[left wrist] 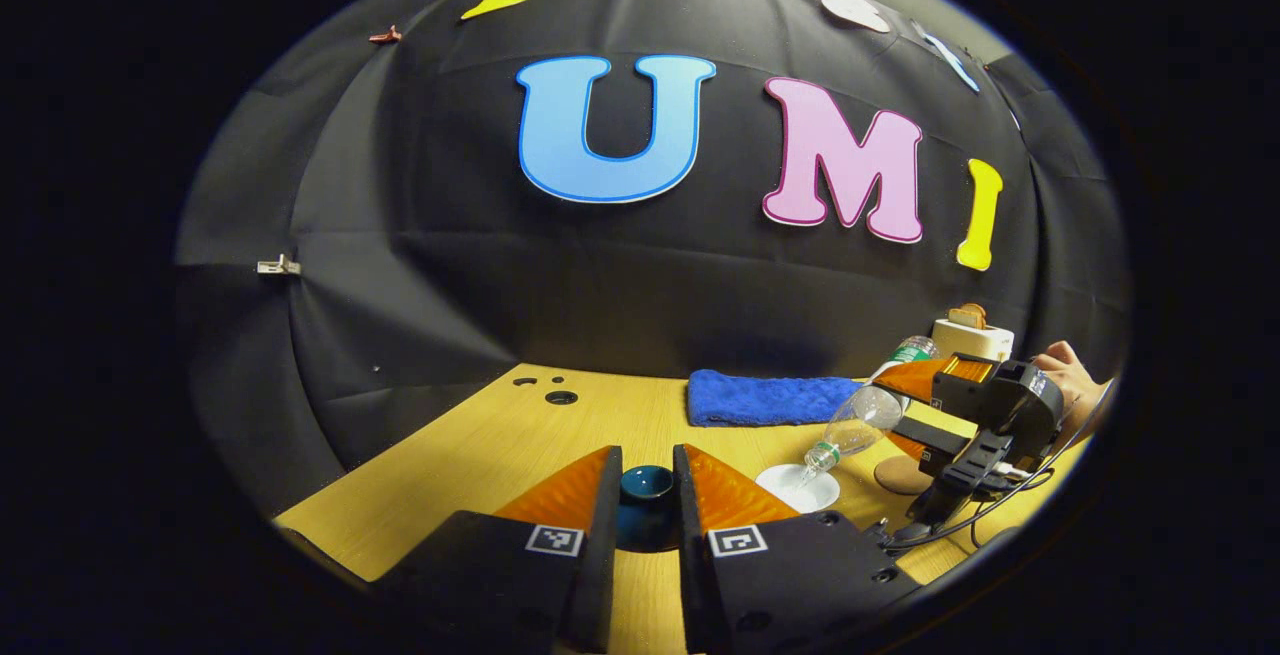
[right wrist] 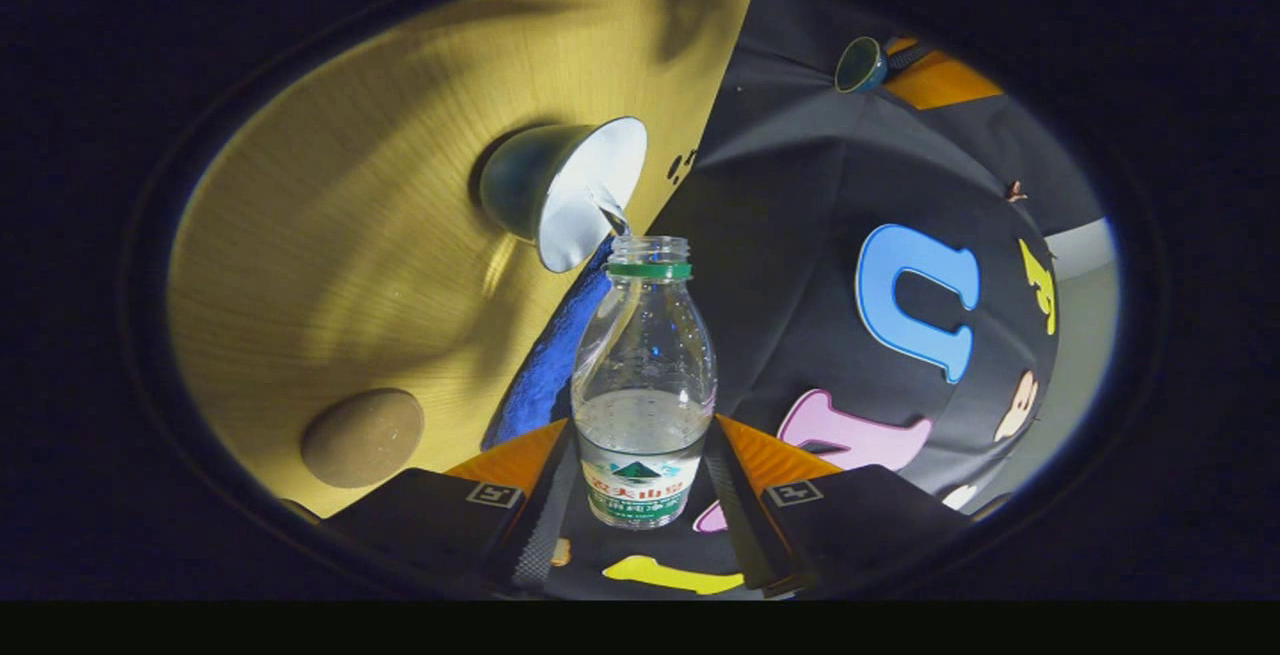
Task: Open the teacup lid with one hand, grasp the water bottle and pour water into the teacup with the other hand; after pouring, place the water bottle on the coaster and then close the teacup lid.
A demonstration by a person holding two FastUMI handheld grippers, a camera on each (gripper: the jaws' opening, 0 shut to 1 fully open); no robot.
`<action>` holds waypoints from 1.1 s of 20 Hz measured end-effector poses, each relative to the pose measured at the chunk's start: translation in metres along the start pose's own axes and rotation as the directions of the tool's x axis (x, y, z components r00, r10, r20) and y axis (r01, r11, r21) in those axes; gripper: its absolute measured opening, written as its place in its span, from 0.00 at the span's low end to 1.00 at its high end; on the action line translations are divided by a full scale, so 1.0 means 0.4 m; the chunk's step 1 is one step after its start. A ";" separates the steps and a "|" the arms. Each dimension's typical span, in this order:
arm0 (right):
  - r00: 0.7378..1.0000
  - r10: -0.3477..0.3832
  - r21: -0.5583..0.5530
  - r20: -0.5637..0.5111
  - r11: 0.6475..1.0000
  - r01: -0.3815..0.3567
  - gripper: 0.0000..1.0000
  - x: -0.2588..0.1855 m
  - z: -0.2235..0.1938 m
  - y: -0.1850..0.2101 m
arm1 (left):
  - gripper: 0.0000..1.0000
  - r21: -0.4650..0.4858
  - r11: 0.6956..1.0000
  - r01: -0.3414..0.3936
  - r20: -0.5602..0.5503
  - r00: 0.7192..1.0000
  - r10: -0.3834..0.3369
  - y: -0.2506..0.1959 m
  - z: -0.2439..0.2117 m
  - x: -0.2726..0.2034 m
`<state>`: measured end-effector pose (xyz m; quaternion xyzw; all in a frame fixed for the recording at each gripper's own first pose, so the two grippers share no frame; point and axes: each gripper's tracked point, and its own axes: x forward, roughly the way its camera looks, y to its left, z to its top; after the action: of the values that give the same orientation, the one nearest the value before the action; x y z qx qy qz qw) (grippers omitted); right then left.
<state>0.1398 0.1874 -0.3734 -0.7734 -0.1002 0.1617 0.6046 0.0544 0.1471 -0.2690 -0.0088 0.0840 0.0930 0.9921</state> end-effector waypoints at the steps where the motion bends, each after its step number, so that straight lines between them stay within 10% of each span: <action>1: 1.000 -0.003 -0.008 0.005 1.000 0.003 0.73 0.001 0.002 0.002 | 0.27 -0.002 1.000 -0.001 0.000 1.000 0.001 0.002 0.001 0.000; 16: 0.968 -0.240 -0.178 0.069 0.952 0.249 0.73 -0.021 0.008 0.071 | 0.31 -0.004 0.999 -0.033 0.035 0.999 0.033 0.036 0.018 -0.019; 22: 0.973 -0.224 -0.180 0.063 0.956 0.232 0.73 -0.020 0.002 0.063 | 0.35 -0.008 0.999 -0.043 0.048 0.998 0.043 0.034 0.029 -0.028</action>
<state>0.1310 0.1790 -0.3969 -0.8063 -0.2161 0.0972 0.5419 0.0428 0.1589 -0.2555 -0.0084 0.0601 0.1148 0.9915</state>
